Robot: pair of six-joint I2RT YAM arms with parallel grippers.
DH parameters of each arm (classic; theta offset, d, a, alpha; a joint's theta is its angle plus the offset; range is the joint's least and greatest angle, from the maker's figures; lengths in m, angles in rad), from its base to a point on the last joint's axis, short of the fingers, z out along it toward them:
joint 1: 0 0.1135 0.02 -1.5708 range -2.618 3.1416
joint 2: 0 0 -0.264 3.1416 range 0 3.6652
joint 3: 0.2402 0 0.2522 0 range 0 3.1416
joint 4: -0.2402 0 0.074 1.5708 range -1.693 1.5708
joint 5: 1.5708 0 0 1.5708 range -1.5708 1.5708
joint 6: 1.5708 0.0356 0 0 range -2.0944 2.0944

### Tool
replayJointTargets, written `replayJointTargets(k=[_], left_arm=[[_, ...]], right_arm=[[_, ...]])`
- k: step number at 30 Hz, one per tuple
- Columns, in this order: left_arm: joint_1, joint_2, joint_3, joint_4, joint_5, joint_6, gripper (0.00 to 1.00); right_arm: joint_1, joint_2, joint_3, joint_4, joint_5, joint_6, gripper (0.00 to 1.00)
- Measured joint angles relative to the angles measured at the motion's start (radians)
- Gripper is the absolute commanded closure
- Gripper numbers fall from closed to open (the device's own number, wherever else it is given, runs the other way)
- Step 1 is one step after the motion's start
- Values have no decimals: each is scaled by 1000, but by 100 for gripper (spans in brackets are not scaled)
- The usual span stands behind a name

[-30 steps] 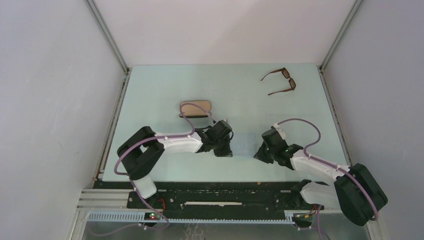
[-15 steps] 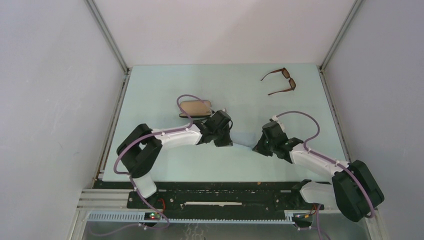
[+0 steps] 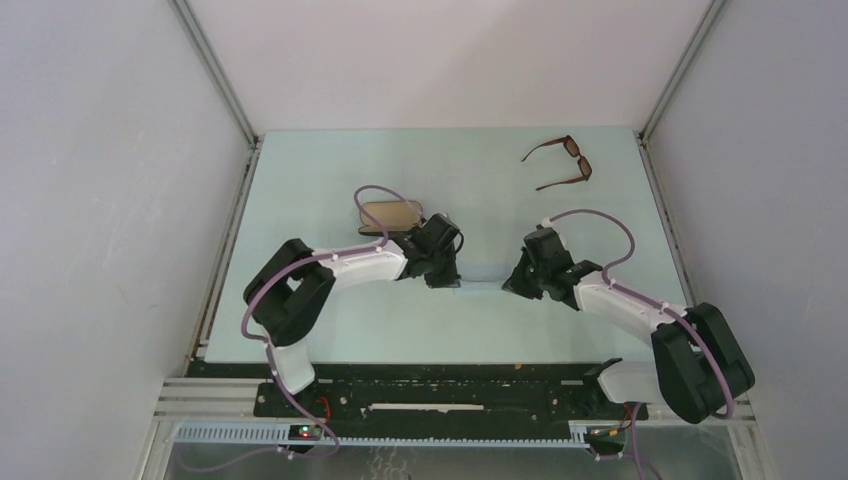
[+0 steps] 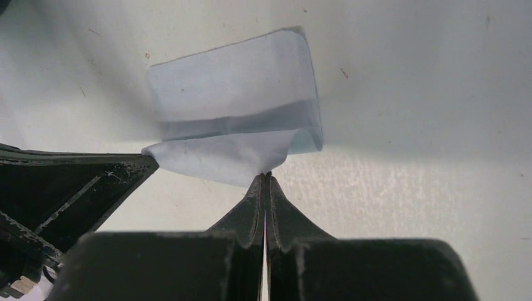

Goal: Organize the sunglasses
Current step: Fold the glasses cleaning cloth at the center of the board.

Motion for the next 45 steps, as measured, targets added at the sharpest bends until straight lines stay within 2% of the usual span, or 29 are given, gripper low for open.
replayJointTargets(k=[35, 37, 39, 42, 43, 45], left_arm=[[32, 103, 110, -32, 23, 40, 100], [32, 108, 118, -37, 23, 42, 94], [32, 113, 125, -39, 22, 44, 84], [32, 116, 130, -48, 20, 53, 68], [32, 116, 131, -53, 18, 56, 65], [32, 116, 134, -63, 11, 58, 59]], right_arm=[[-66, 125, 31, 69, -29, -2, 100], [-69, 129, 37, 69, -30, -3, 100], [-72, 132, 44, 70, -30, -3, 97], [-76, 136, 52, 73, -31, -3, 73], [-77, 138, 55, 73, -34, -5, 68], [-80, 140, 58, 75, -36, -3, 65]])
